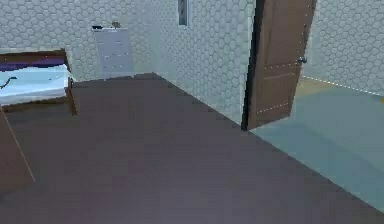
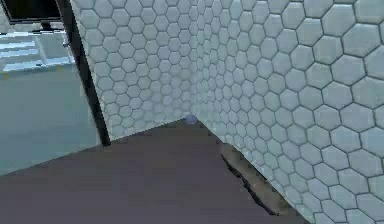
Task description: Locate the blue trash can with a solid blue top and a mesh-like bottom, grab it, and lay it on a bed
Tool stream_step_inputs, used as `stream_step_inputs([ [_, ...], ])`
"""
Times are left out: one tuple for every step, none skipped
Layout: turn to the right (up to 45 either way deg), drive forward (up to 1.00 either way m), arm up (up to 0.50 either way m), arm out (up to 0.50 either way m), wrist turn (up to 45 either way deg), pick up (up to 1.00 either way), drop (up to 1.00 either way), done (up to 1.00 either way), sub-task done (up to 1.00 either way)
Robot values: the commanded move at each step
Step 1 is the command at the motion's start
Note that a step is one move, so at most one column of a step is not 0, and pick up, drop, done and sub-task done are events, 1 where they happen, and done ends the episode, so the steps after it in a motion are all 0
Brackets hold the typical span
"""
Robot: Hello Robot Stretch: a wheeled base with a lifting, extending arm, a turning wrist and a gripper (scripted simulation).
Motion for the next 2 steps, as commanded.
stream_step_inputs([
  [-45.0,0.0,0.0,0.0,0.0,0.0,0.0,0.0,0.0],
  [-18.0,0.0,0.0,0.0,0.0,0.0,0.0,0.0,0.0],
])
